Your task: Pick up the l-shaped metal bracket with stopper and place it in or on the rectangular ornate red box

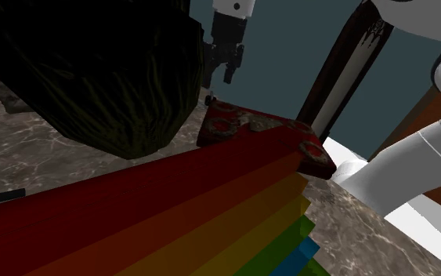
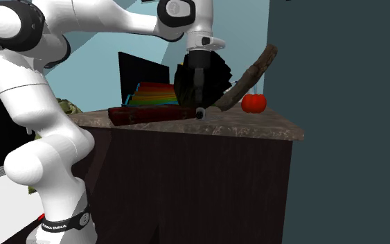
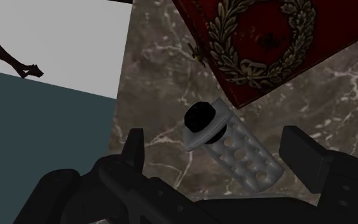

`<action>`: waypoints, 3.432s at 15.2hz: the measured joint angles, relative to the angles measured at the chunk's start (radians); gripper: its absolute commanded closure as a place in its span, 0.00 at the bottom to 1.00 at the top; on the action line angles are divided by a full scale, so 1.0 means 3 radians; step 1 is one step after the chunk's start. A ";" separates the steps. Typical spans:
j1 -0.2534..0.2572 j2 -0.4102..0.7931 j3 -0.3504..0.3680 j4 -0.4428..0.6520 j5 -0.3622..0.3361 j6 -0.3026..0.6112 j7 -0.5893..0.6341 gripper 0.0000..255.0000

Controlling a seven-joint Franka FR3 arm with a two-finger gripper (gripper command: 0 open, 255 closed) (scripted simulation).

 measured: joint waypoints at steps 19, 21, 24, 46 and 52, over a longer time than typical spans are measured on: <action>0.0011 -0.0059 0.0012 -0.0302 0.0010 0.0275 -0.0004 1.00; 0.0012 -0.0068 0.0011 -0.0311 0.0011 0.0282 -0.0005 1.00; 0.0012 -0.0067 0.0010 -0.0311 0.0011 0.0280 -0.0006 1.00; 0.0110 0.0188 -0.0298 0.0271 0.0265 -0.0185 -0.0540 0.00; 0.0203 0.0096 -0.0574 -0.0117 0.0753 0.0081 -0.1515 0.00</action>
